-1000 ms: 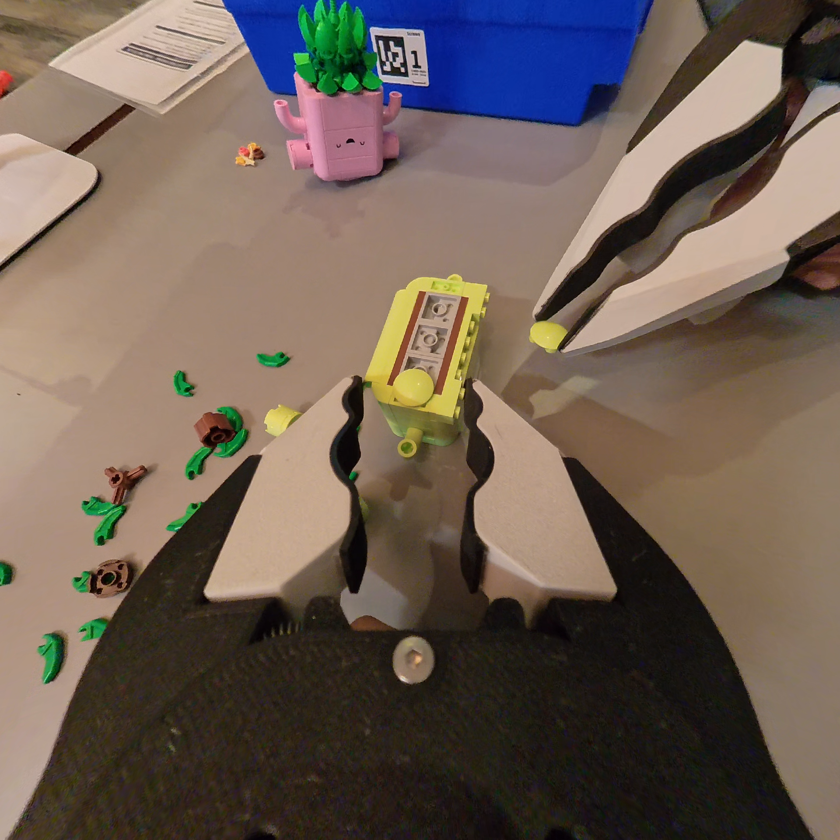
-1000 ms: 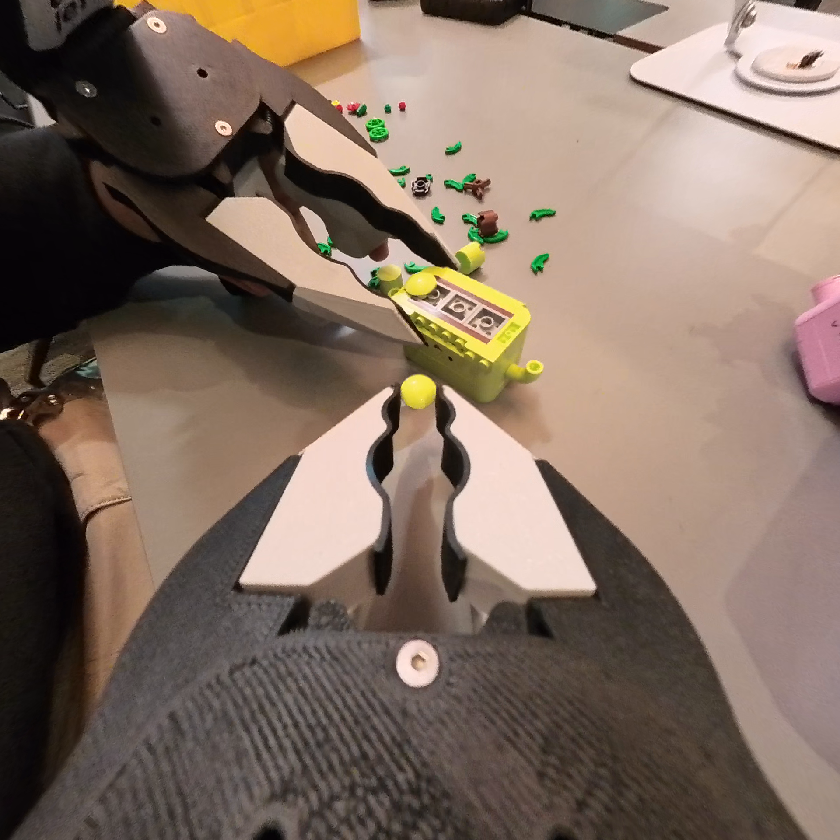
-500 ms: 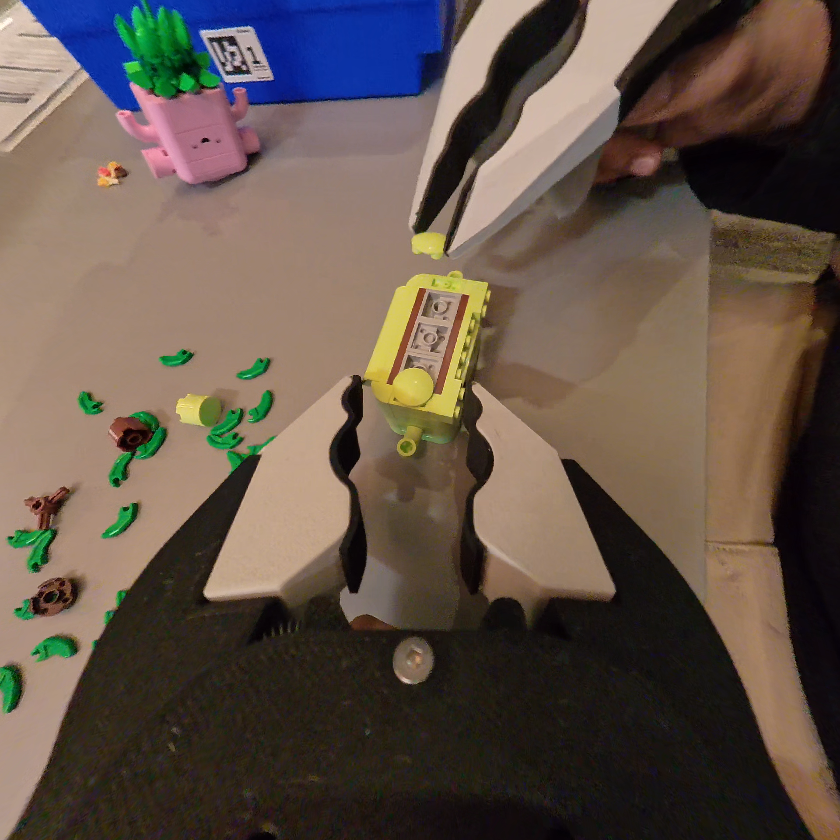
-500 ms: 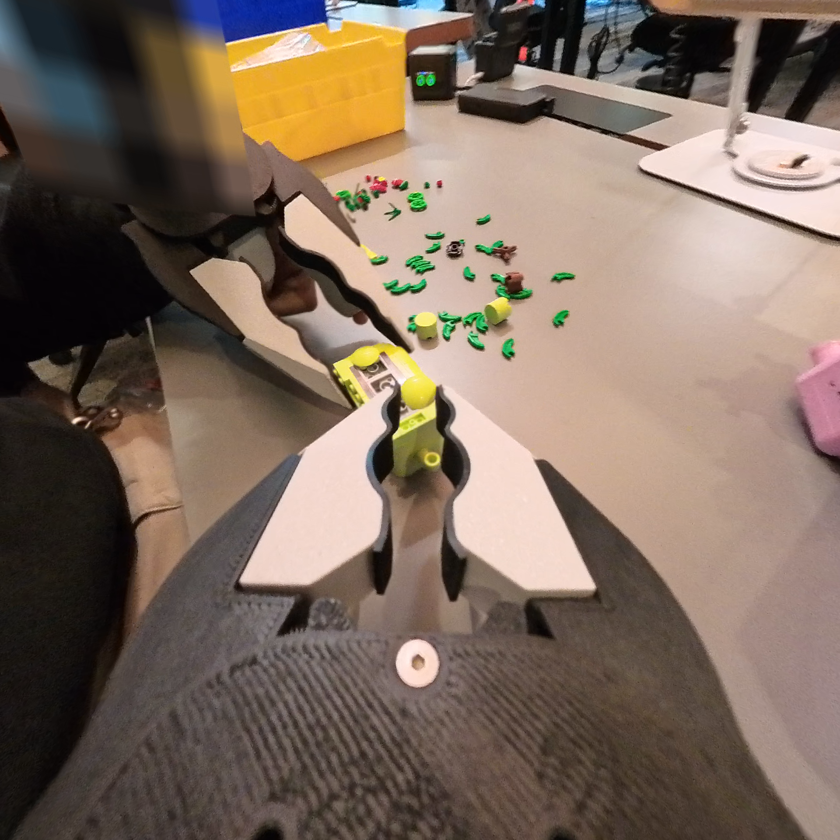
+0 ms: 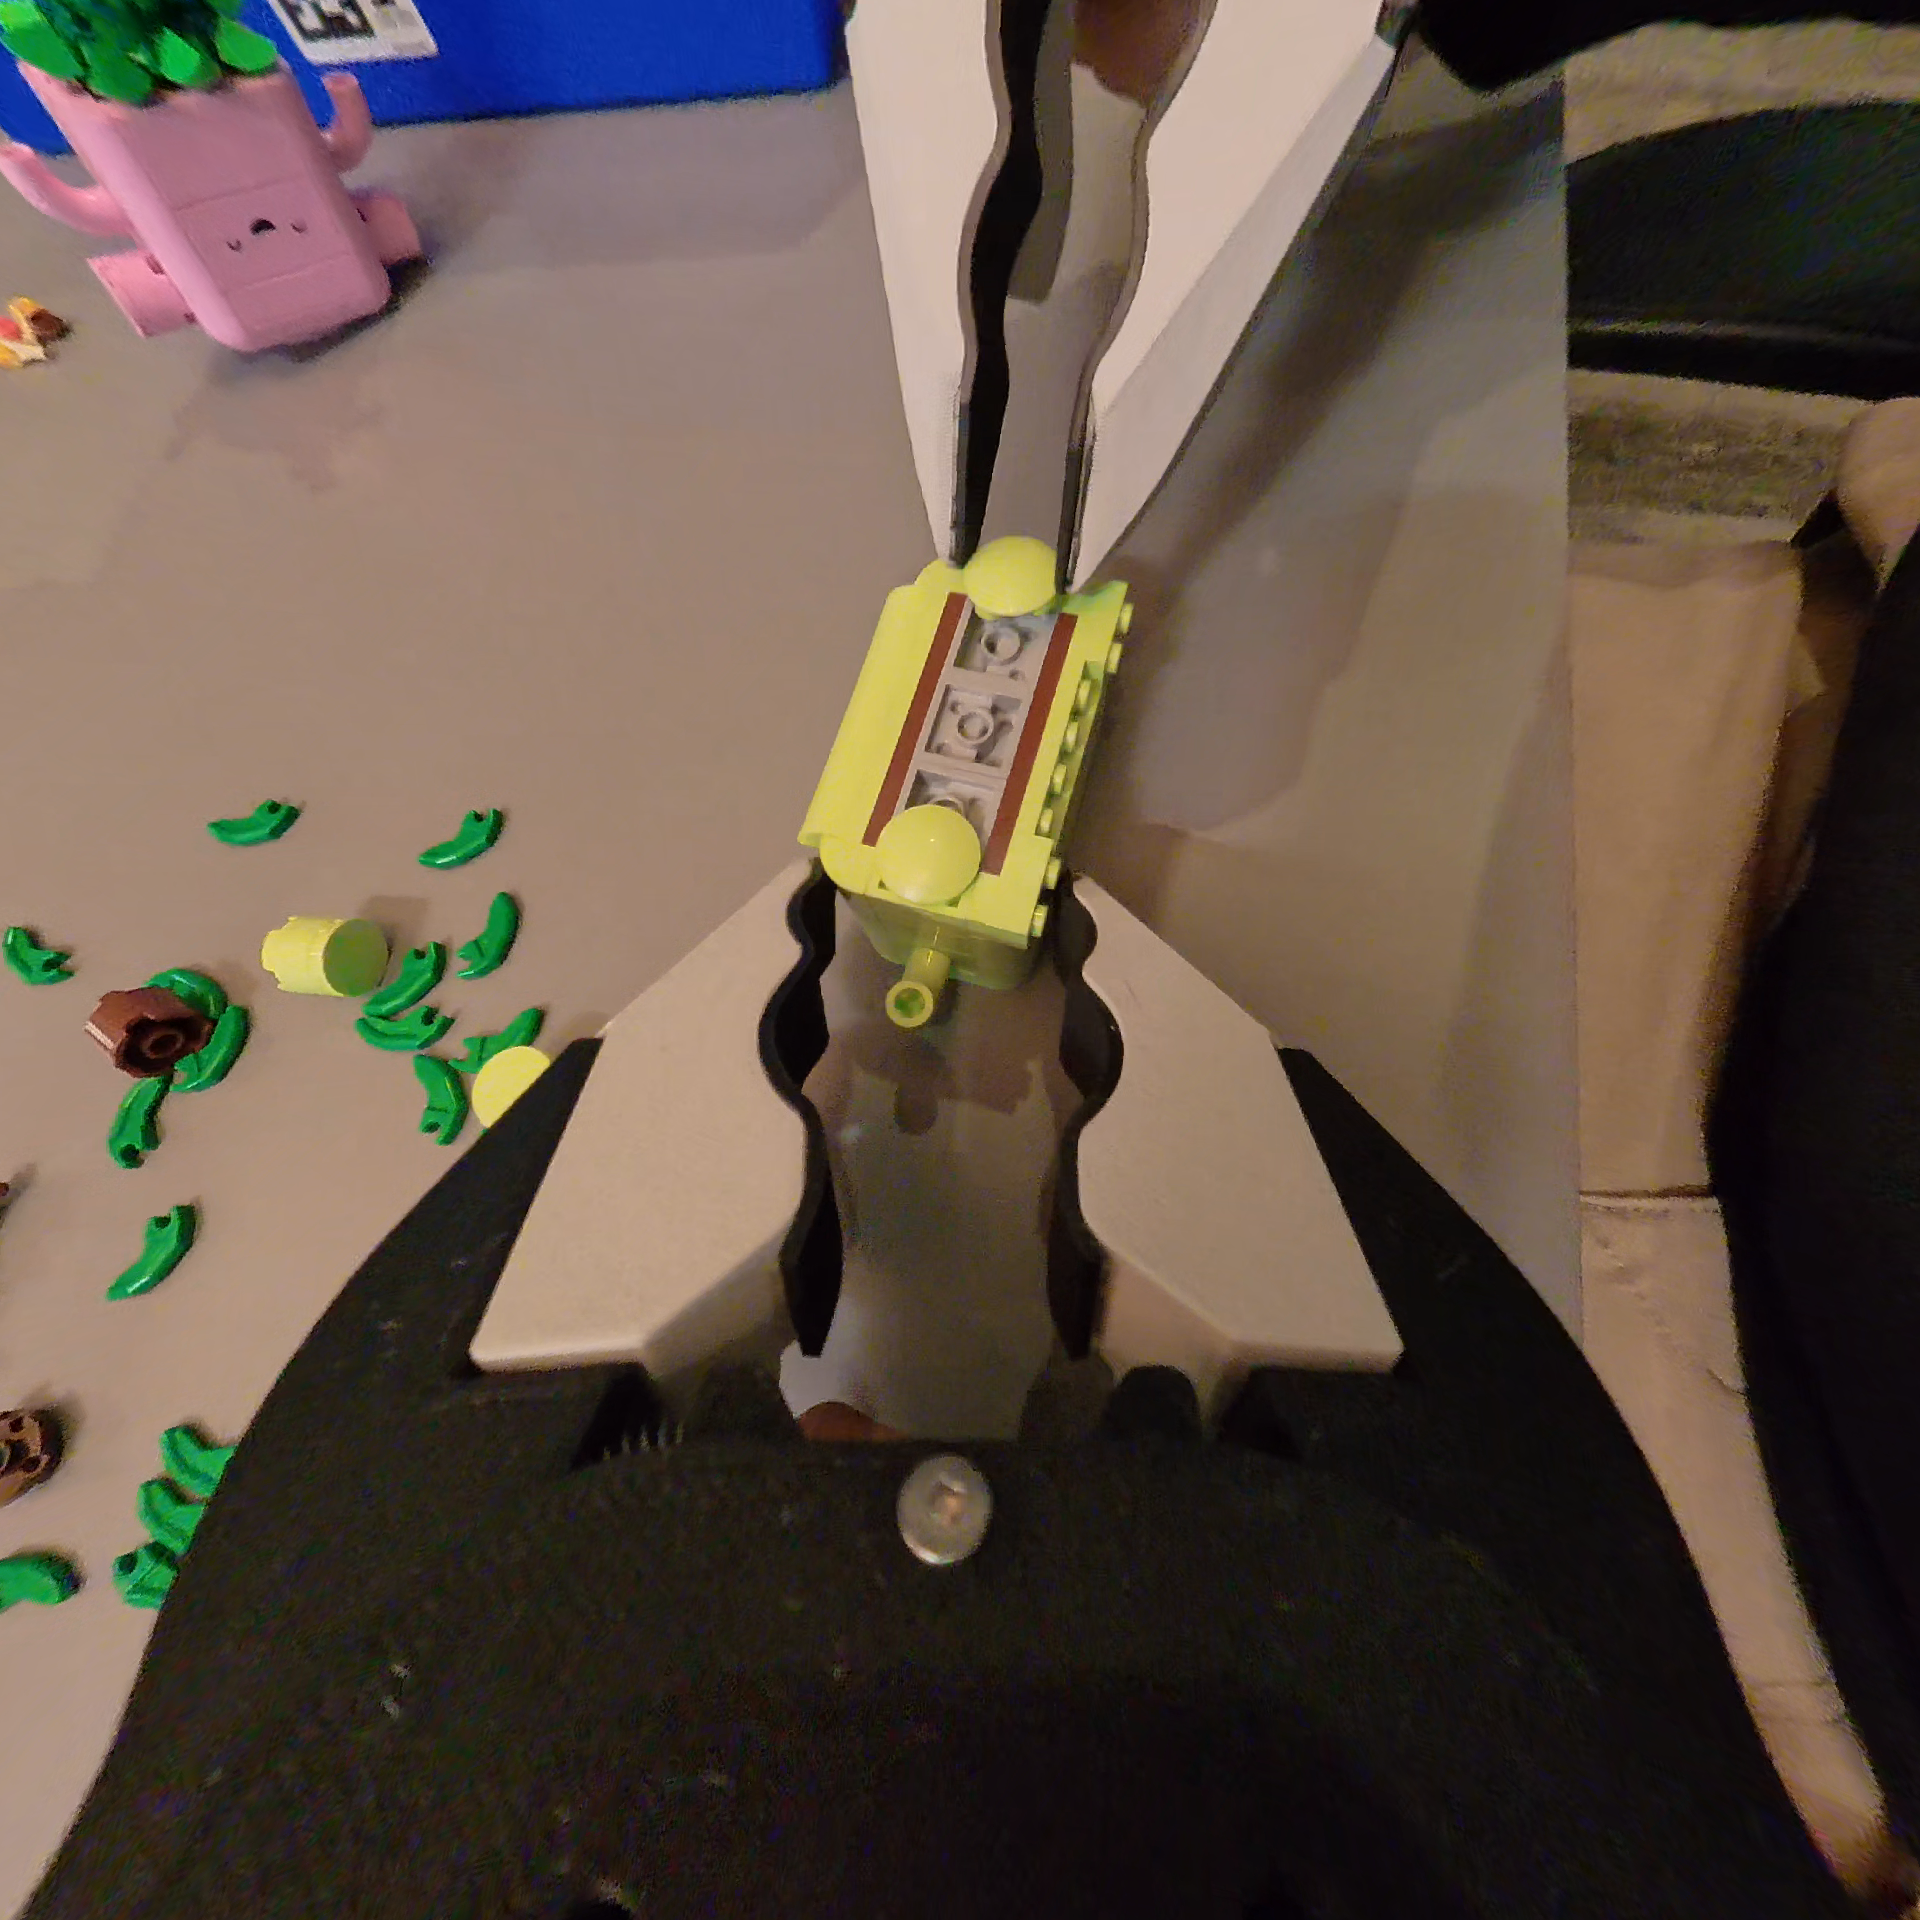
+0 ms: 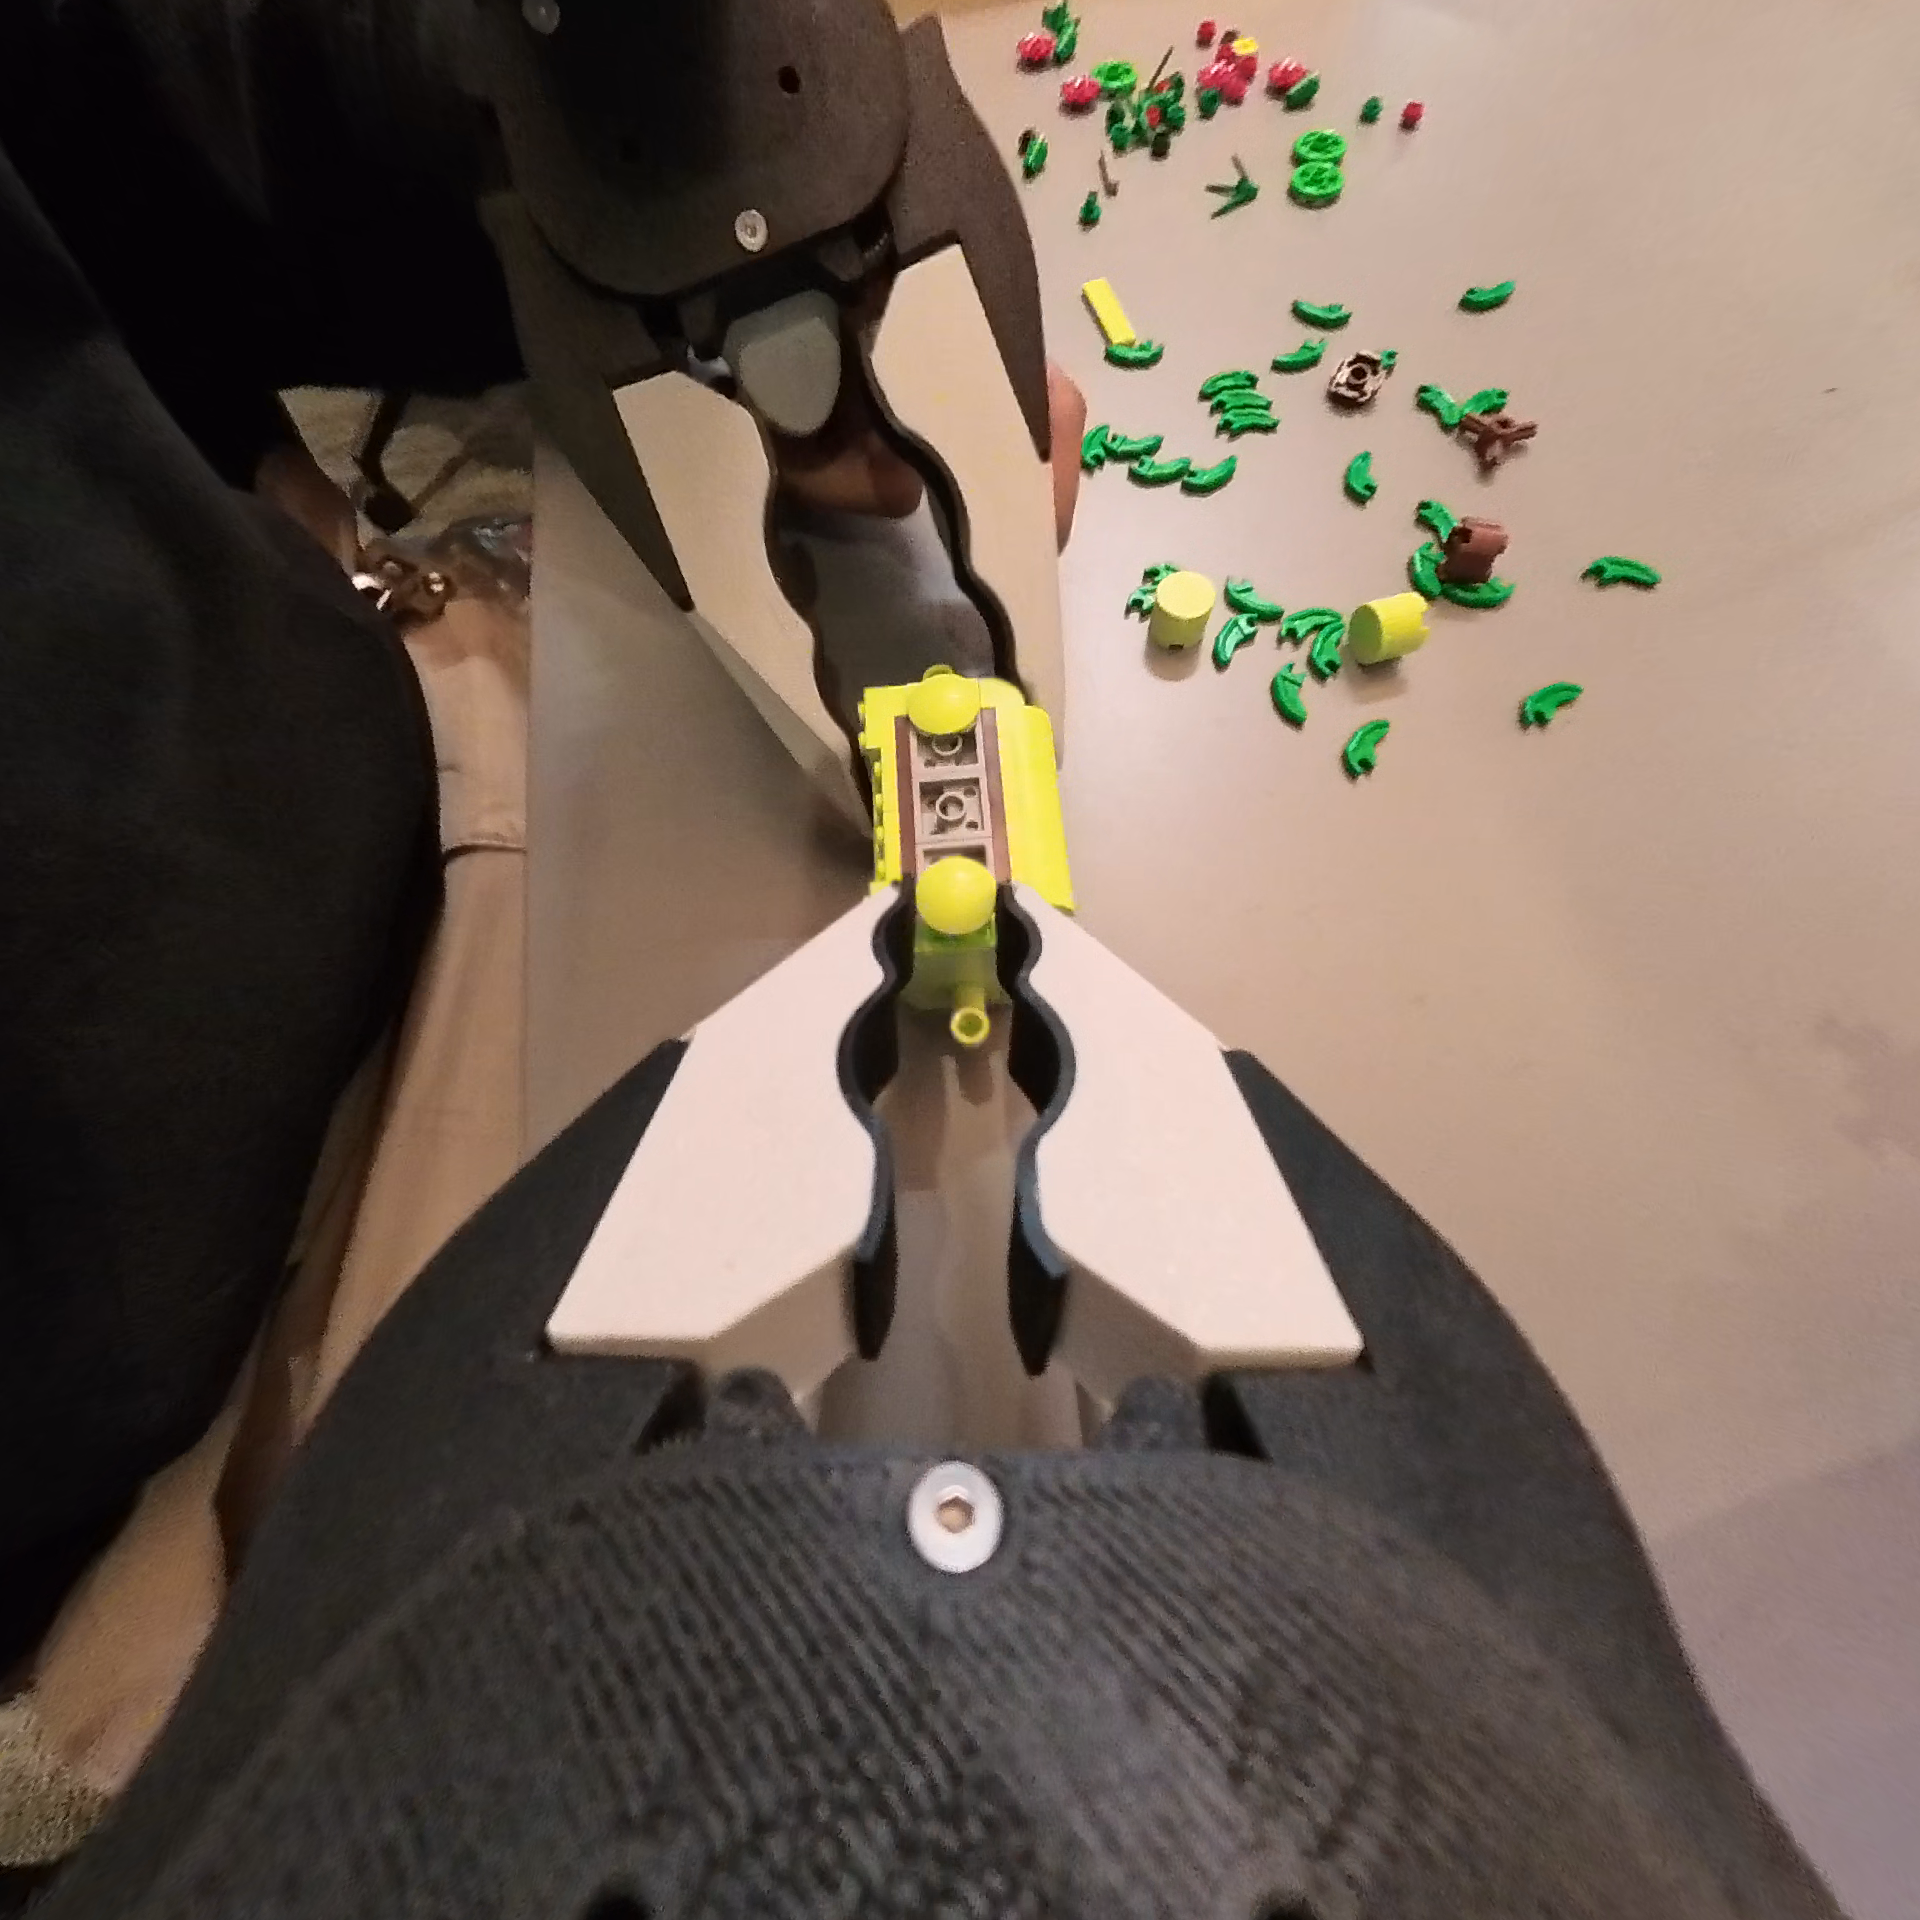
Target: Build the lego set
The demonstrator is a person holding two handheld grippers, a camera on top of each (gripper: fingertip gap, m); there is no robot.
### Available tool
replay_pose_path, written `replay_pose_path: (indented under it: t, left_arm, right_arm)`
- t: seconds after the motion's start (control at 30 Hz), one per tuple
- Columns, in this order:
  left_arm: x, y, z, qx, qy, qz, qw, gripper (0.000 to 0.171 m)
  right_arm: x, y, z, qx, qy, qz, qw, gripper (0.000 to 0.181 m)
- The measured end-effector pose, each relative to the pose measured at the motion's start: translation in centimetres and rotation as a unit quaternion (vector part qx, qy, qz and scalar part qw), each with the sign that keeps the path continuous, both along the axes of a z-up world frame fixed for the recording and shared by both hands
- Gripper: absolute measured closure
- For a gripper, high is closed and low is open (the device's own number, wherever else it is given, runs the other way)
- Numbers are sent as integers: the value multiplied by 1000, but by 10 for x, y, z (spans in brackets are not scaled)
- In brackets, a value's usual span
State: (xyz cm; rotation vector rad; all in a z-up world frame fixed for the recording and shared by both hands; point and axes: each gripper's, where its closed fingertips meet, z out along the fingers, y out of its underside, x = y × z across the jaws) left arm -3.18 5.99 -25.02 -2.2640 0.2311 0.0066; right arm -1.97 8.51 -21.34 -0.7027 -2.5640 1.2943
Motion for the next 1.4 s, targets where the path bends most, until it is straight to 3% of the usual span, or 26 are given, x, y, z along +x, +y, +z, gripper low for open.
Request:
replay_pose_path:
  t: [0.27, 0.63, 1.4]
  left_arm:
    - [0, -1, 1, 1, -9, 2, 1000, 132]
    - [6, -6, 2, -1, -49, 12, 999, 134]
    - [6, -8, 6, 10, -70, 19, 997, 134]
  right_arm:
    - [0, 6, -4, 24, -7, -11, 1000, 168]
    - [3, 3, -4, 77, -18, -92, 993, 168]
    - [0, 1, -4, 89, -9, -66, 994, 164]
